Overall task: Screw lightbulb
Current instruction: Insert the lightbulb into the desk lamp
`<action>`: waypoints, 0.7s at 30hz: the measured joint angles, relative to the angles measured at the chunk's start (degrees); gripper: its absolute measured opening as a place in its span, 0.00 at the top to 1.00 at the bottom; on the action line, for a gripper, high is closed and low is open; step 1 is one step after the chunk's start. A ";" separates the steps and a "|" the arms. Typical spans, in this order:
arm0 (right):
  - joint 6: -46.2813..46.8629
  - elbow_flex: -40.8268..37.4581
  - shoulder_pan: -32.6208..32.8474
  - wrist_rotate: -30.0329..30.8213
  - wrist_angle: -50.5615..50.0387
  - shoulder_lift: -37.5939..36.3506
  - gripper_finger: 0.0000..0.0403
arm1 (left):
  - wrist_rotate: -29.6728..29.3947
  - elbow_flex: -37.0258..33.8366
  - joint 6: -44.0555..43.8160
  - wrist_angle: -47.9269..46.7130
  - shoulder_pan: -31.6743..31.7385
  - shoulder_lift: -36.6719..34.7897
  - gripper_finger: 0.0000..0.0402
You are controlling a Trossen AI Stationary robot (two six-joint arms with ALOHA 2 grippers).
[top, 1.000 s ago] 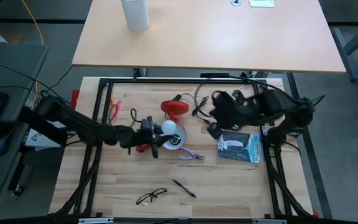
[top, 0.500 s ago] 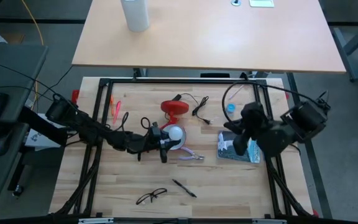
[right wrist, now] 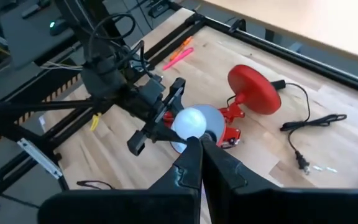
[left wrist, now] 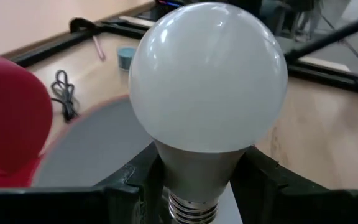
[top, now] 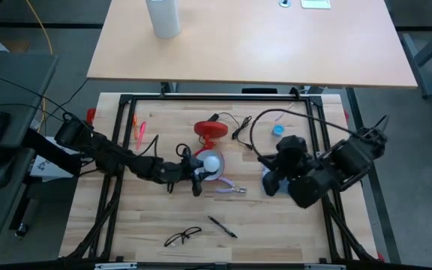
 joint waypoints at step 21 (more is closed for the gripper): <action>-18.12 0.00 -14.90 -16.68 13.80 5.60 1.00 | 8.91 0.05 0.03 -1.34 5.83 -0.16 0.61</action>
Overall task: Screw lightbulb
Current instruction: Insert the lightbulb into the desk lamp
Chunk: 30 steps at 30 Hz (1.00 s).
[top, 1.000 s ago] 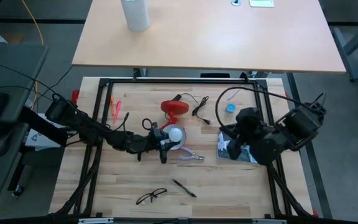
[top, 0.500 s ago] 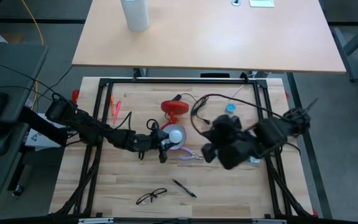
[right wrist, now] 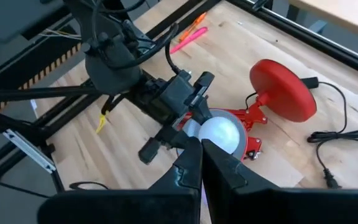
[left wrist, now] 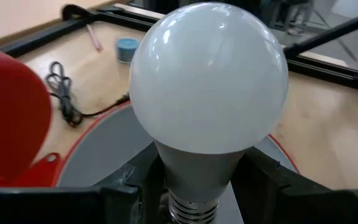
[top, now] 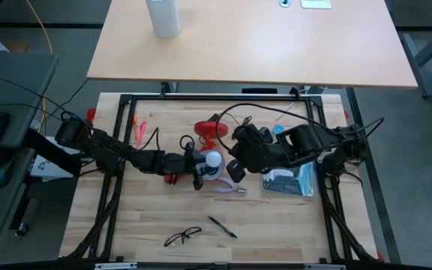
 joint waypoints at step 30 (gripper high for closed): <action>-6.40 0.01 -3.87 -11.05 -0.08 3.74 1.00 | 0.34 0.14 1.21 -9.80 1.46 -0.74 0.46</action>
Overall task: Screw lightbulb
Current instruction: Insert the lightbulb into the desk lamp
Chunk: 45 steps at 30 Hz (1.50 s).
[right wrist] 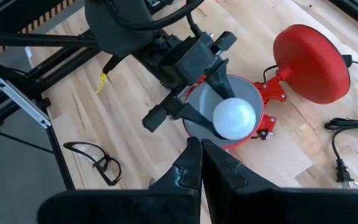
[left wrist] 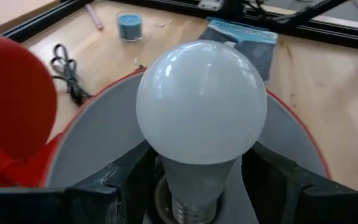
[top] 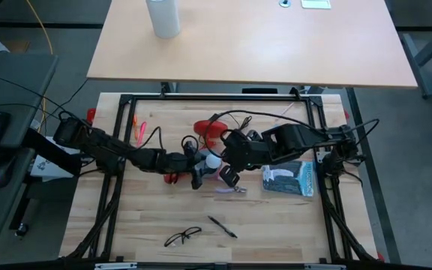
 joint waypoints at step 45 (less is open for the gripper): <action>2.70 0.08 -1.44 -6.25 -1.57 2.89 1.00 | -7.71 -0.13 -7.19 -0.04 -3.50 2.13 0.46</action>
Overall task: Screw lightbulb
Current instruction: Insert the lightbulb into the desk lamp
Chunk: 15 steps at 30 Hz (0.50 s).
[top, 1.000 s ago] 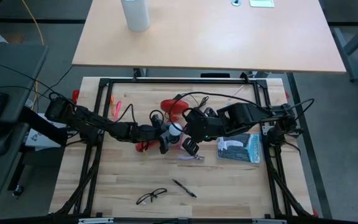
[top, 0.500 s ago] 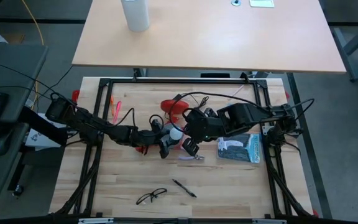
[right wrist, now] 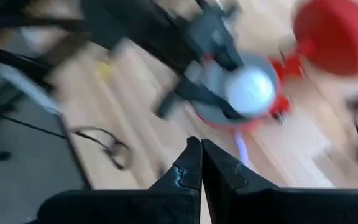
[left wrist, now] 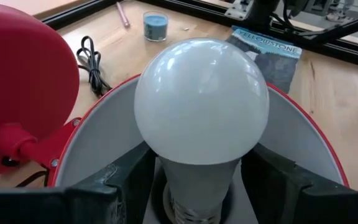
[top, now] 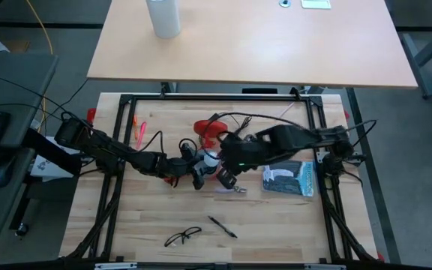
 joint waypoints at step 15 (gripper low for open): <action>-5.79 -0.04 -14.19 -3.40 -6.90 13.48 1.00 | 0.26 -0.04 1.17 0.38 -0.13 0.04 0.46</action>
